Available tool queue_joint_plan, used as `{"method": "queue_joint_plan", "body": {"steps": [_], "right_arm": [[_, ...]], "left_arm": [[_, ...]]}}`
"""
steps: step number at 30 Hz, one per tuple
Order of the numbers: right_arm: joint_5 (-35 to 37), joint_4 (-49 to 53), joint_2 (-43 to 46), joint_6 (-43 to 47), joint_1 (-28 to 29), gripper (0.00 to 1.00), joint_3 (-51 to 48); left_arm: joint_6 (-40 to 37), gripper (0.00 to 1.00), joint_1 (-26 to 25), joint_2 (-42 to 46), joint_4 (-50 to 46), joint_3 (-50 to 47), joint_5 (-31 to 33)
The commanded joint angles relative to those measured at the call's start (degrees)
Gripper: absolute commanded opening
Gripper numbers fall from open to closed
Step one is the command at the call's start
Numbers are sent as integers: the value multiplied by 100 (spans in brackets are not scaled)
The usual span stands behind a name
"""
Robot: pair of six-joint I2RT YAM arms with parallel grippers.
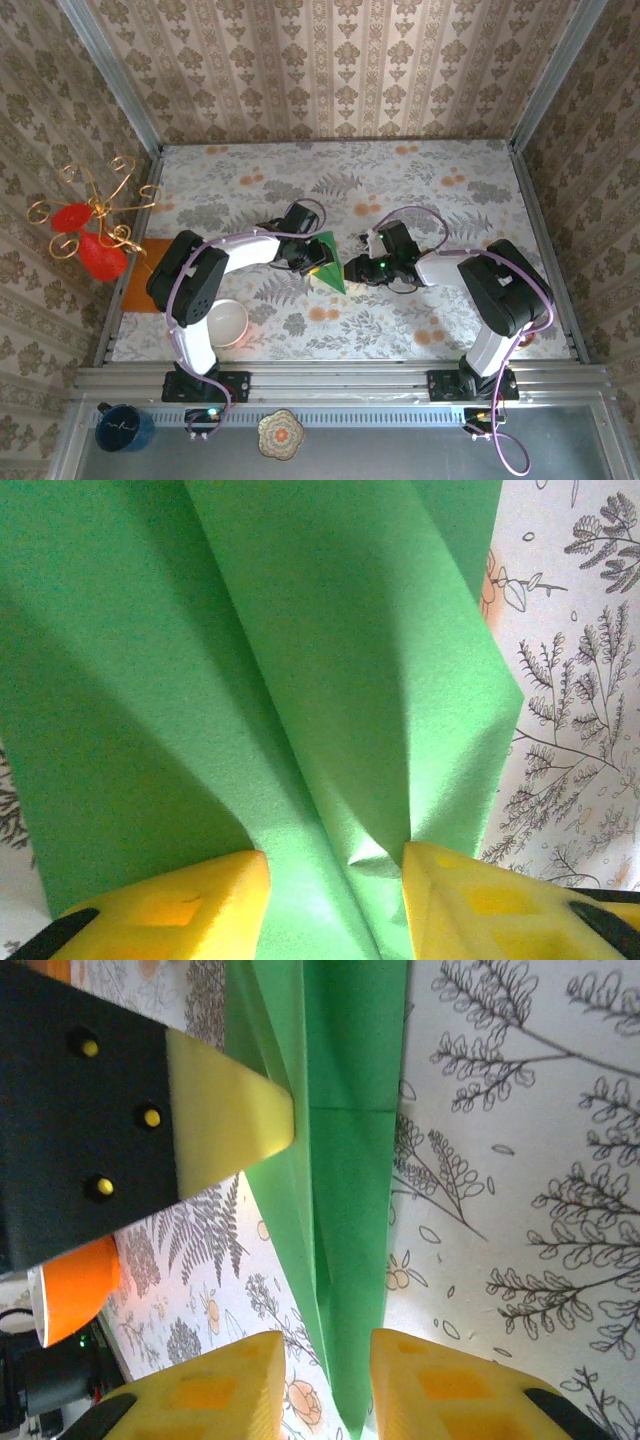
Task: Fold a paper plane with a square sheet of paper (pick it up from the middle)
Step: Fourth fold the wing at the center of the table.
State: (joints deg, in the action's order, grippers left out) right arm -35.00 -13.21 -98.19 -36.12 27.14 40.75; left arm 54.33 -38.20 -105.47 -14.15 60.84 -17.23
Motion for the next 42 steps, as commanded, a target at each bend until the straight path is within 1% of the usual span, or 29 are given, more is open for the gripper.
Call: {"method": "queue_joint_plan", "body": {"steps": [1, 11, 17, 22, 28, 42], "right_arm": [[182, -62, 172, -115, 1, 30, -67], [390, 169, 37, 6, 191, 30, 69], [476, 259, 27, 43, 258, 29, 97], [650, 110, 380, 41, 257, 24, -114], [417, 115, 402, 36, 366, 13, -103], [310, 185, -101, 60, 551, 12, 262]], "left_arm": [[-58, 44, -37, -422, -1033, -70, 514], [-38, 46, -164, -926, -1672, 252, 797], [59, 48, -213, -1182, -1810, 297, 888], [118, 48, -223, -1398, -1853, 323, 892], [140, 49, -229, -1605, -1939, 382, 908], [149, 51, -232, -1931, -1987, 432, 836]]}}
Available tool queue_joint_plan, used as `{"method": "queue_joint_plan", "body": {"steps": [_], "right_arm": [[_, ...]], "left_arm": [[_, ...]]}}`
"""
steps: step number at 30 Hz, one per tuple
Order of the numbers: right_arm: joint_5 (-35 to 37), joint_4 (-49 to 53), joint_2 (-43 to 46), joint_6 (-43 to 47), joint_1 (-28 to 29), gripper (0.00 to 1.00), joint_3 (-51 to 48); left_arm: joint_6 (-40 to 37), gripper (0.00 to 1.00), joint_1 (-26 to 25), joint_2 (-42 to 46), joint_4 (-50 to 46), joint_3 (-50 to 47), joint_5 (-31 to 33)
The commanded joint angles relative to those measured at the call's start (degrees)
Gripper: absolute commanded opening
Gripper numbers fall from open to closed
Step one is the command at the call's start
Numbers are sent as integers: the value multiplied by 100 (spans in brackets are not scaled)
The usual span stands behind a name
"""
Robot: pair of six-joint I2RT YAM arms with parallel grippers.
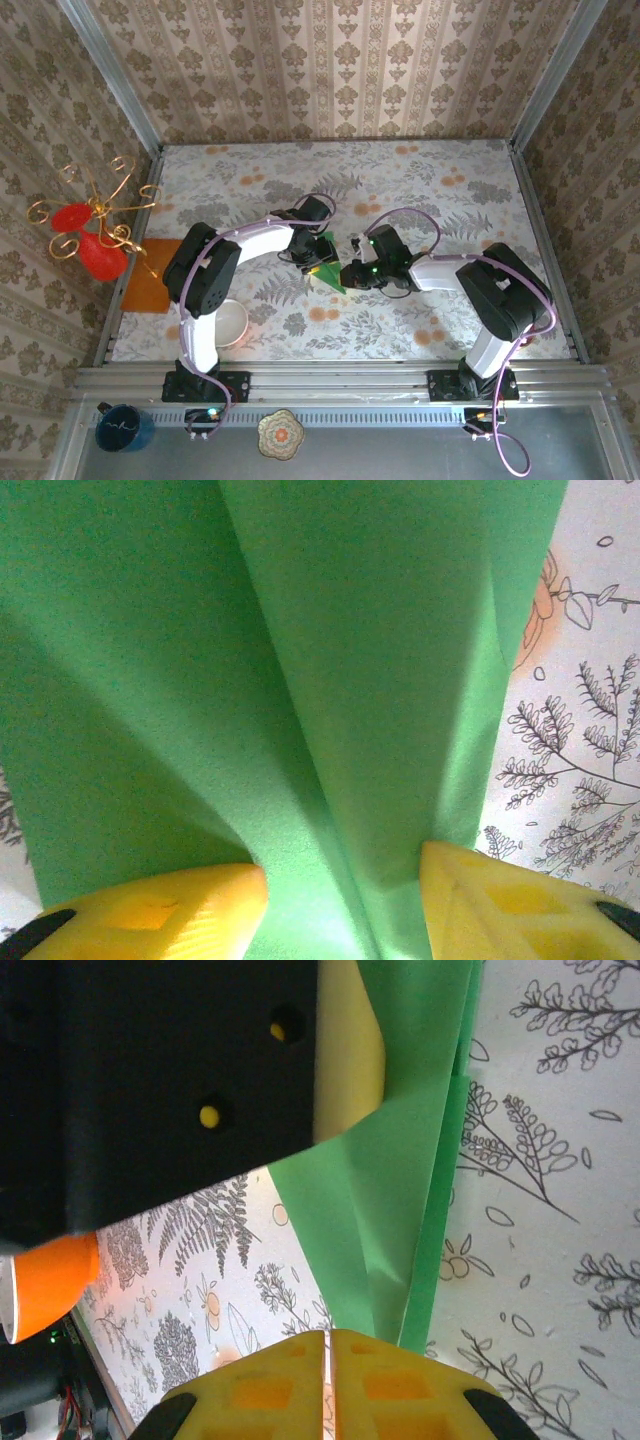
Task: Fold a paper plane with a square sheet of paper (pick it up from the middle)
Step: Fourth fold the wing at the center of the table.
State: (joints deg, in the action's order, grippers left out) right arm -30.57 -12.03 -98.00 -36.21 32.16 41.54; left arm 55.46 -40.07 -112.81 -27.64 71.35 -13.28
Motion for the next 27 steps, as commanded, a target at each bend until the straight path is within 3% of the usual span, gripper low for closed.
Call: {"method": "queue_joint_plan", "body": {"steps": [1, 27], "right_arm": [[-134, 72, -155, 65, 53, 12, 201], [192, 574, -405, 245, 53, 12, 258]], "left_arm": [[35, 51, -38, -1199, -638, -621, 440], [8, 51, -39, -1132, -642, -590, 379]]}}
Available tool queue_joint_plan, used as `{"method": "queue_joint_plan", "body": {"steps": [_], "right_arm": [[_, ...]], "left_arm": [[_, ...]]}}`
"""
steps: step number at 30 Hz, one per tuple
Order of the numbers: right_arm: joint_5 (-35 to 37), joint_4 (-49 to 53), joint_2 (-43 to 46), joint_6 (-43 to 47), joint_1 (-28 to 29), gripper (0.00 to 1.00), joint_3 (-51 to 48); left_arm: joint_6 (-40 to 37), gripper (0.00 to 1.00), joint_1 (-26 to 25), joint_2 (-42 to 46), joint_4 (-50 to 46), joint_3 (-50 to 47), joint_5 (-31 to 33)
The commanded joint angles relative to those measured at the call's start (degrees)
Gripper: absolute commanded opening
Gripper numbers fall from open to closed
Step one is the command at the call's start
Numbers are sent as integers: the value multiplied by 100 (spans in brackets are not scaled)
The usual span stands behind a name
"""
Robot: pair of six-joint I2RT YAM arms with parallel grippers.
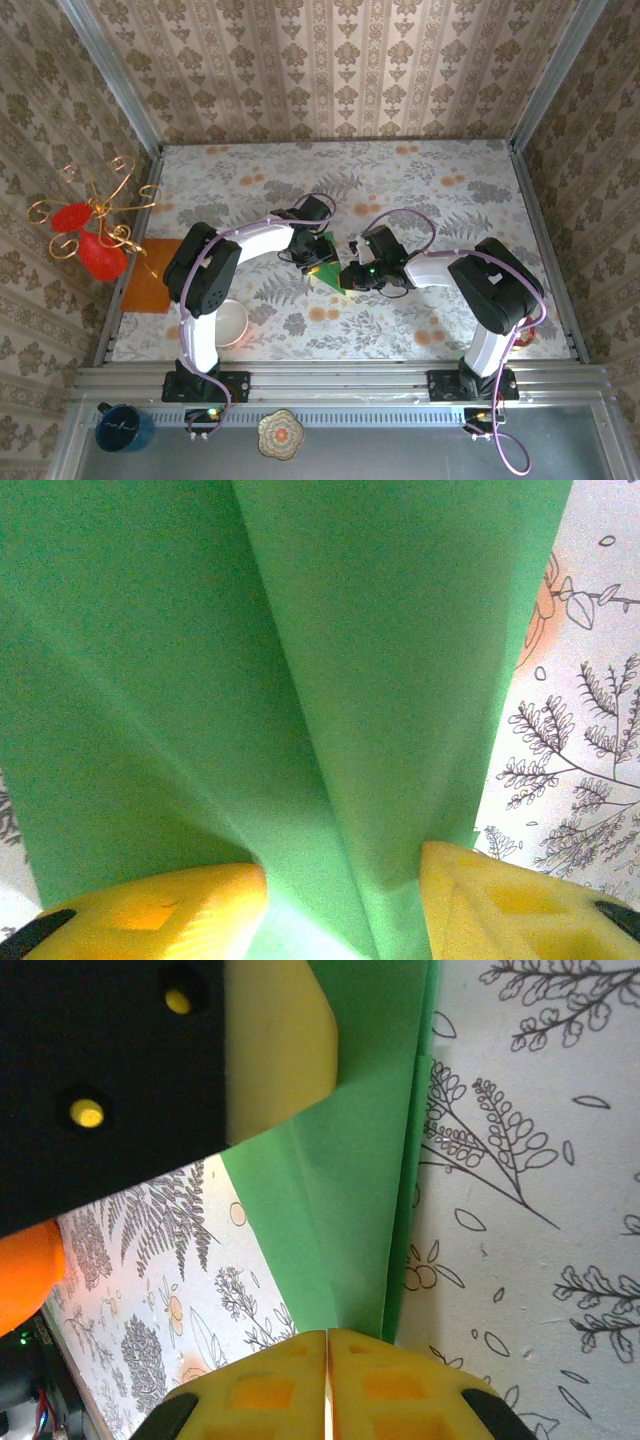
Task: Fold a paper plane with a square sheet of paper (pick it up from the middle)
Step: Fourth fold the wing at the center of the table.
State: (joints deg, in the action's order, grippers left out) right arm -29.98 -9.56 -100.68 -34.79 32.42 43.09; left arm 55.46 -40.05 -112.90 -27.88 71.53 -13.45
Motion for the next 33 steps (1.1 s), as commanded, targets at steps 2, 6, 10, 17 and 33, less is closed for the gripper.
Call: {"method": "queue_joint_plan", "body": {"steps": [2, 6, 10, 17, 33], "right_arm": [[143, 346, -149, 120, 25, 12, 112], [199, 423, -153, 147, 31, 11, 112], [244, 588, -204, 208, 27, 11, 129], [400, 1128, -276, 407, 27, 10, 221], [354, 1721, -456, 596, 27, 10, 540]], "left_arm": [[8, 51, -41, -1126, -622, -606, 396], [11, 51, -43, -1120, -608, -612, 374], [4, 51, -39, -1078, -596, -591, 352], [-172, 50, -27, -645, -674, -336, 339], [-801, 44, 442, 1414, 614, -266, -250]]}}
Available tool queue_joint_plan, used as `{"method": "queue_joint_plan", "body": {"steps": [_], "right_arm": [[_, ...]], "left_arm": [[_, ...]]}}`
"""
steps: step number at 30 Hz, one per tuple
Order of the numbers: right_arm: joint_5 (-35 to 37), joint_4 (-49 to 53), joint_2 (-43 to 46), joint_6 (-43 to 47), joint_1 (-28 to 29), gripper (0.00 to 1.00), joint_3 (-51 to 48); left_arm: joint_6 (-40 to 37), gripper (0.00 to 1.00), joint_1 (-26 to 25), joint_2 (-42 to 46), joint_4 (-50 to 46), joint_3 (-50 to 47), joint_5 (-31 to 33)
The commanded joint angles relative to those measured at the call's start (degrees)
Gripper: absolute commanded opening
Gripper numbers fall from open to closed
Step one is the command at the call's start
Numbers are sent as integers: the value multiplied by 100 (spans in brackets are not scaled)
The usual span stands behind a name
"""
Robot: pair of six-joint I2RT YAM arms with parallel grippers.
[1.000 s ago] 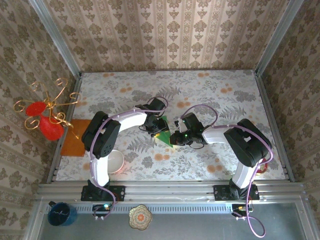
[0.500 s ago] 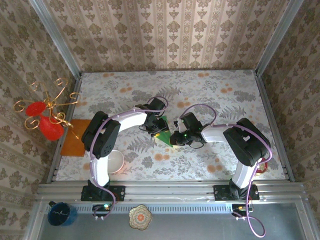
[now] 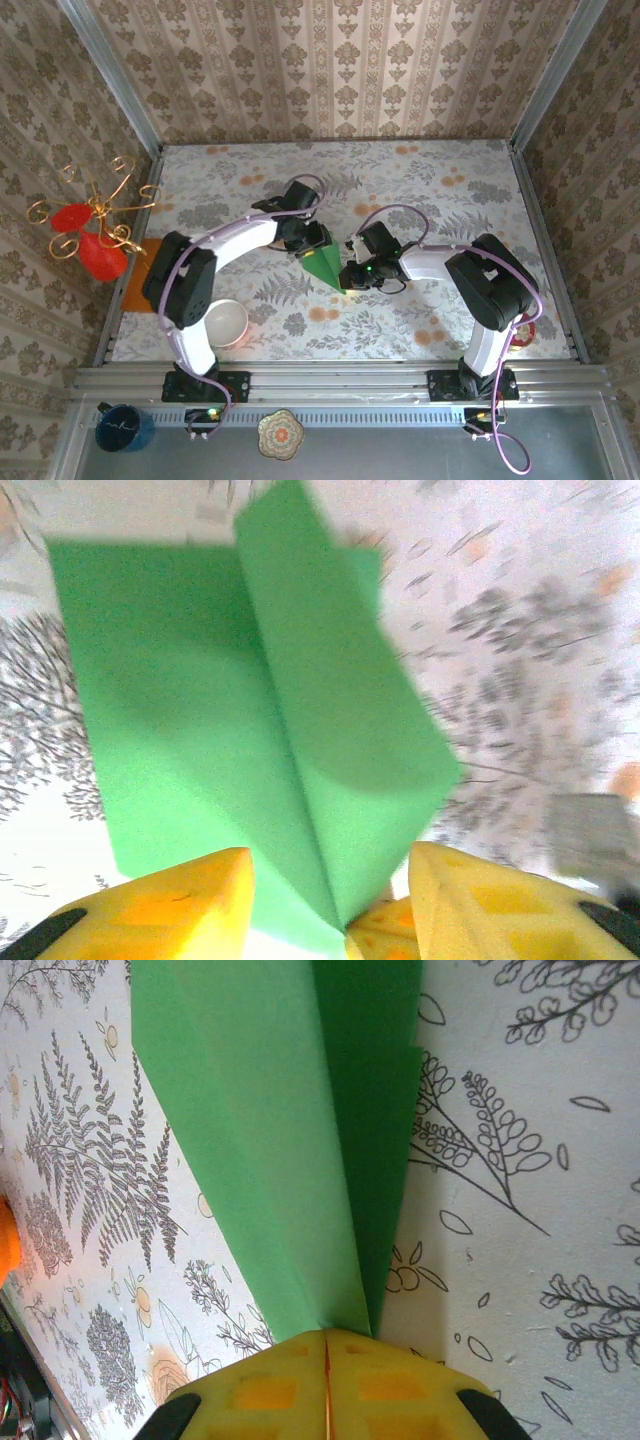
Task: Fold a paper plane with a square sheet of paper (pick it up from the middle)
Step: Fourth fold the wing at the center of the table.
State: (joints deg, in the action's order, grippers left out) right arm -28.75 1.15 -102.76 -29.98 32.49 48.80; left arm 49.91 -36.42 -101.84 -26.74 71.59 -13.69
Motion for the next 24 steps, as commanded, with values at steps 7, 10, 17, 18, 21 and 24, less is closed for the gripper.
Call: {"method": "queue_joint_plan", "body": {"steps": [7, 10, 17, 18, 21, 24], "right_arm": [[204, 703, -303, 122, 20, 10, 7], [186, 737, -330, 119, 20, 10, 33], [178, 754, -346, 115, 20, 10, 41], [184, 757, -341, 115, 20, 10, 38], [195, 775, -340, 124, 20, 10, 43], [193, 797, -358, 132, 20, 10, 55]], "left_arm": [[-337, 28, 7, 453, 1885, -1020, -1144], [-274, 21, -62, 280, 2244, -1110, -1399], [-146, 14, -28, -259, 2542, -1092, -1527], [-138, 14, -1, -310, 2549, -1096, -1493], [-121, 13, 103, -434, 2608, -1156, -1487], [-148, 13, 170, -559, 2665, -1161, -1509]]}}
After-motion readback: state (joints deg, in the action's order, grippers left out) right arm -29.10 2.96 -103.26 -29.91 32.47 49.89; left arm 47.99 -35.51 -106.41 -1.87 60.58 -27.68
